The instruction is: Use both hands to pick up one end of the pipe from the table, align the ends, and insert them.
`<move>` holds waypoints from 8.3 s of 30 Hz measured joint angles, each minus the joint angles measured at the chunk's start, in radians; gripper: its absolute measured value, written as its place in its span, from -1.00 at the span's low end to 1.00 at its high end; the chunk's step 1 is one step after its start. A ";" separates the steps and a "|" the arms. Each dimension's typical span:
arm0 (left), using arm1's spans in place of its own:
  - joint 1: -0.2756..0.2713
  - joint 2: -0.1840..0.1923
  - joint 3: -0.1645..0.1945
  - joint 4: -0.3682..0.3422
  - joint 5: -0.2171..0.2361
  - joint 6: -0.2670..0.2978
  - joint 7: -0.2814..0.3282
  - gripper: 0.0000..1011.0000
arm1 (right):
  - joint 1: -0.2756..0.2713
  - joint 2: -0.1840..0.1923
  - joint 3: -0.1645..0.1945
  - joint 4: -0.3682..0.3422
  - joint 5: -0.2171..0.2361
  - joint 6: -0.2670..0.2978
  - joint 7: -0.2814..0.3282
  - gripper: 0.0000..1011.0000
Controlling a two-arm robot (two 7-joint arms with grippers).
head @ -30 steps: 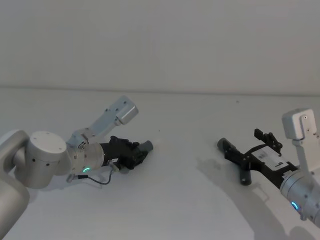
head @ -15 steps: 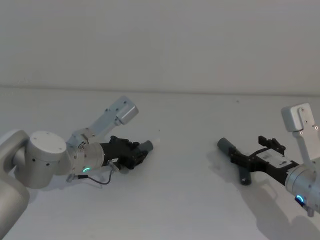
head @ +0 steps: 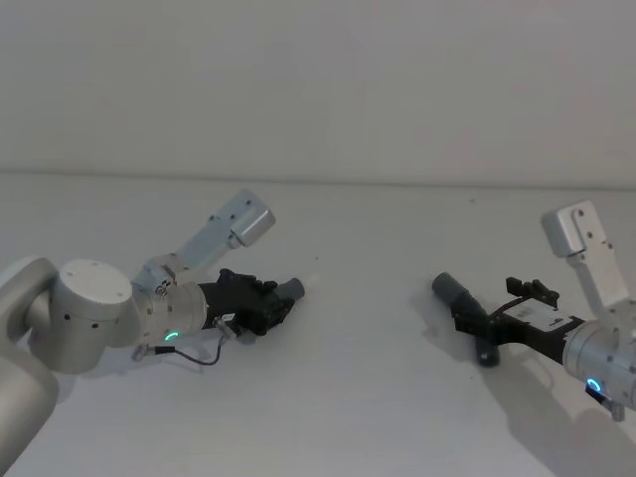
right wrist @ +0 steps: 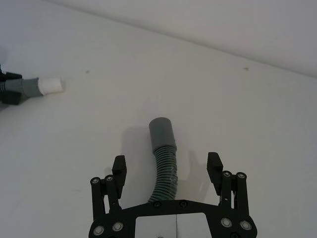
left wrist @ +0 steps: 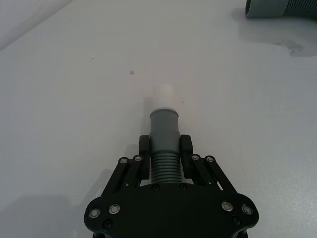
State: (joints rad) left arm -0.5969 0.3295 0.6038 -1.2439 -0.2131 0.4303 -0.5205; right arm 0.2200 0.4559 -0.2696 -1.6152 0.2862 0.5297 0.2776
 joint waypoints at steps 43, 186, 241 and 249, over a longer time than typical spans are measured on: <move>0.000 0.000 0.000 0.000 0.000 0.000 0.000 -0.31 | 0.080 -0.056 -0.022 0.149 -0.028 0.038 0.048 0.94; -0.153 0.219 0.129 -0.165 0.048 -0.430 -0.390 -0.31 | 0.124 0.281 -0.203 -0.106 -0.189 -0.367 0.418 -0.47; -0.189 0.208 0.180 -0.139 0.027 -0.443 -0.364 -0.31 | 0.129 0.309 -0.199 -0.087 -0.164 -0.397 0.380 -0.47; -0.195 0.206 0.188 -0.134 0.023 -0.446 -0.366 -0.31 | 0.129 0.311 -0.196 -0.090 -0.162 -0.399 0.380 -0.47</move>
State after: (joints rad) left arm -0.7915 0.5353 0.7921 -1.3781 -0.1902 -0.0159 -0.8868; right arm 0.3487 0.7669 -0.4655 -1.7049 0.1237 0.1310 0.6578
